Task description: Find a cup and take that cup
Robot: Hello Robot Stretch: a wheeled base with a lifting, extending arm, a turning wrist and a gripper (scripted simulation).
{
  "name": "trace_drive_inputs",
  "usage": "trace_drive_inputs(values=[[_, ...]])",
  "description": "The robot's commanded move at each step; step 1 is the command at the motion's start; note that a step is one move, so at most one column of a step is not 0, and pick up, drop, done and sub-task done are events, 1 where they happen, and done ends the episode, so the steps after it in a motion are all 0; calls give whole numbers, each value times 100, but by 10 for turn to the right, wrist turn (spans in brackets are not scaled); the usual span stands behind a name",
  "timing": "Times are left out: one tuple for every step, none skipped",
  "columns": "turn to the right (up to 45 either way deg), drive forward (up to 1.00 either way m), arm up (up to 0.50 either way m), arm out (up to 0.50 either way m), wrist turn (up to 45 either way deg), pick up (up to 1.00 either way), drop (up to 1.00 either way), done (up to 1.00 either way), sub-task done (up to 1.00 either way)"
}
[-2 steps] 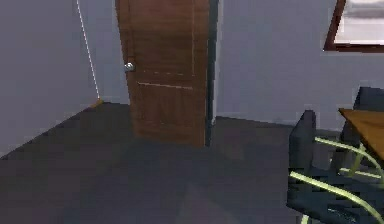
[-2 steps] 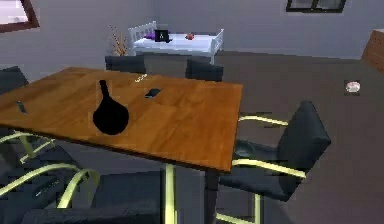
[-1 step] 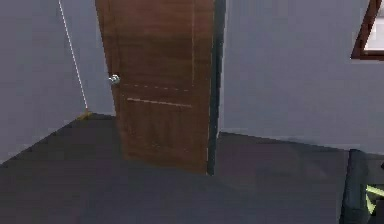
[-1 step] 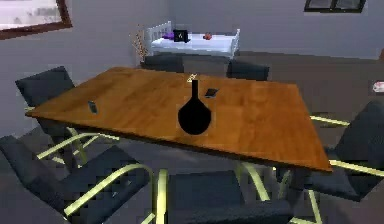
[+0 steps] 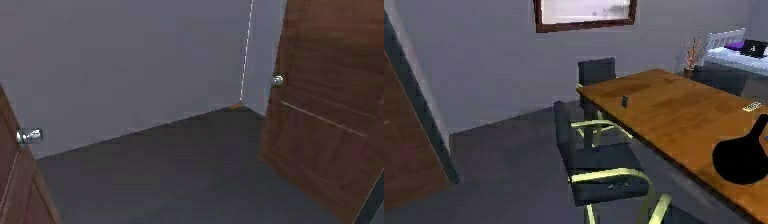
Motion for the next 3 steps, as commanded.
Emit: trace_drive_inputs(values=[[-180,0,0,0,0,0,0,0,0],[0,100,0,0,0,0,0,0,0],[-180,0,0,0,0,0,0,0,0]])
